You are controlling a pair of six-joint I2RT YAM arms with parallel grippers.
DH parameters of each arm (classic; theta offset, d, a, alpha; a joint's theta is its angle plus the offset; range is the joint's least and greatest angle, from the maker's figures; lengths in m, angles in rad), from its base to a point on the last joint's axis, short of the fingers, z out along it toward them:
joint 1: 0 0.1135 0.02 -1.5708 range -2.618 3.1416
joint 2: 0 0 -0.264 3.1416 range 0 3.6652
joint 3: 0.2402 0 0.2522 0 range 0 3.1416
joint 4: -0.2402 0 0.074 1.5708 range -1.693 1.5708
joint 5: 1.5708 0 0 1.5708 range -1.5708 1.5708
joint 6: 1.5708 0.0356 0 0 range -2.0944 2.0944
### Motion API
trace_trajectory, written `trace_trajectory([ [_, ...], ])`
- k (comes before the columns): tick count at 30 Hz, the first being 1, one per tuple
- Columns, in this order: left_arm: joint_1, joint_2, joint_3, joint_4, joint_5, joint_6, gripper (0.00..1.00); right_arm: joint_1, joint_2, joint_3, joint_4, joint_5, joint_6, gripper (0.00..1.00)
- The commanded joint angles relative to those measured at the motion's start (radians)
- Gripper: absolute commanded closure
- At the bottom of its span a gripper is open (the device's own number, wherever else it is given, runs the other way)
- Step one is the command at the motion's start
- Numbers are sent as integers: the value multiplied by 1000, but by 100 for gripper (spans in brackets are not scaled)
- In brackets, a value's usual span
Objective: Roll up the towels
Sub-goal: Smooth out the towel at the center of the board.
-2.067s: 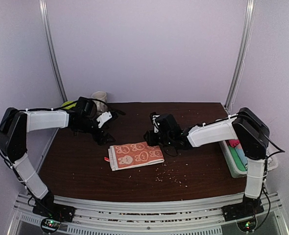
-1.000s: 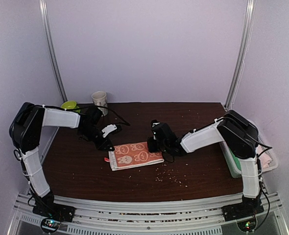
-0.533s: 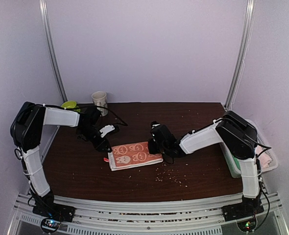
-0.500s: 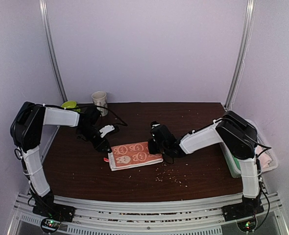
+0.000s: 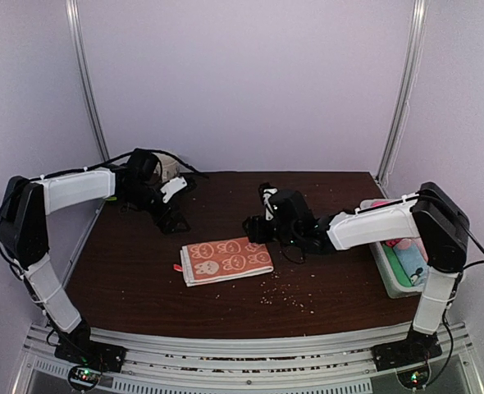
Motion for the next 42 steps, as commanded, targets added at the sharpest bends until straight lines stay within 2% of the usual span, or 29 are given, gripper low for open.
trace_trajectory([
  [1,1,-16,-3,35,166,56,10,-22,-16,-56,96,-298,43,31],
  [4,-10,19,-17,48,218,61,48,-41,28,-61,167,-436,74,31],
  [5,-18,32,-22,54,211,61,56,-52,47,-58,189,-485,89,32],
  [7,-36,61,-31,69,183,61,66,-65,100,-52,255,-576,126,32],
  [11,-56,112,-47,100,134,55,74,-81,201,-23,350,-696,202,36],
  [16,-67,170,-58,105,38,36,80,-88,279,7,366,-735,239,38],
  [25,-68,254,-101,140,-184,-5,85,-90,298,17,180,-667,165,39],
  [28,-68,250,-118,161,-229,-9,84,-89,275,27,94,-614,117,39],
  [30,-67,241,-119,162,-229,-7,72,-89,263,36,49,-586,91,39],
  [35,-67,178,-109,158,-194,13,54,-88,214,27,78,-640,85,38],
  [37,-66,134,-102,154,-183,21,39,-90,176,24,83,-642,84,37],
  [42,-67,16,-90,143,-146,46,15,-100,131,47,86,-638,90,35],
])
